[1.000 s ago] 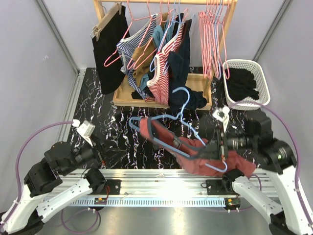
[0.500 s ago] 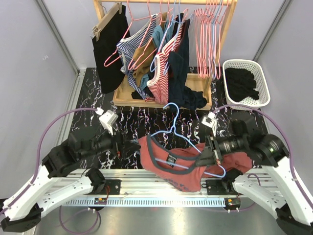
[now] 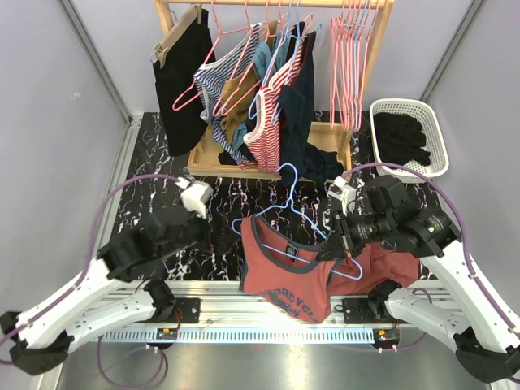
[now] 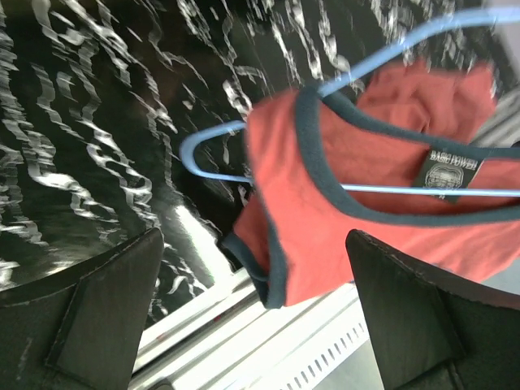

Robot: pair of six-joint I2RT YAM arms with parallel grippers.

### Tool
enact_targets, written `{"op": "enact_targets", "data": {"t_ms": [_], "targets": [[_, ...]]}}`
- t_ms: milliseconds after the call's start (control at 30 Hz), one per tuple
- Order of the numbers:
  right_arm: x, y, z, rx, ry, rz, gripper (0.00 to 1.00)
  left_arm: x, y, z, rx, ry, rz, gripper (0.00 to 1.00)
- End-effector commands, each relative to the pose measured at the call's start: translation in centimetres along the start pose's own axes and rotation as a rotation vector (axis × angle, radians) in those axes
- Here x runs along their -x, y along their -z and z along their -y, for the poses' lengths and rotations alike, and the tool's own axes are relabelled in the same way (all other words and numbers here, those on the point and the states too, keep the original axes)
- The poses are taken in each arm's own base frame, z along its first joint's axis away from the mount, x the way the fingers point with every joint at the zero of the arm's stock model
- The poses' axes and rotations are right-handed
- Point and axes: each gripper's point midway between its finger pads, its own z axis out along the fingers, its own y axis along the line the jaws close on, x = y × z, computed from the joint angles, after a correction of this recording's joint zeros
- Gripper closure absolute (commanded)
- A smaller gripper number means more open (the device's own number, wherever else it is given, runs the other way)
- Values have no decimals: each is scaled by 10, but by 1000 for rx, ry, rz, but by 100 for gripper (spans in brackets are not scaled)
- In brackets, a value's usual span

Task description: Remove the tank top from the hanger

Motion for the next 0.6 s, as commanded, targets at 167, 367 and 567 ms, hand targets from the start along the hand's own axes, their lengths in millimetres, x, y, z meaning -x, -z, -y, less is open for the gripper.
{"op": "enact_targets", "data": {"t_ms": [167, 367, 567], "targets": [[22, -2, -12, 33, 53, 66, 100, 8, -47, 52, -68, -46, -8, 1], [20, -2, -15, 46, 66, 69, 100, 6, -70, 47, 10, -89, -36, 22], [11, 2, -12, 31, 72, 64, 100, 7, -71, 33, 91, -117, -41, 100]]}}
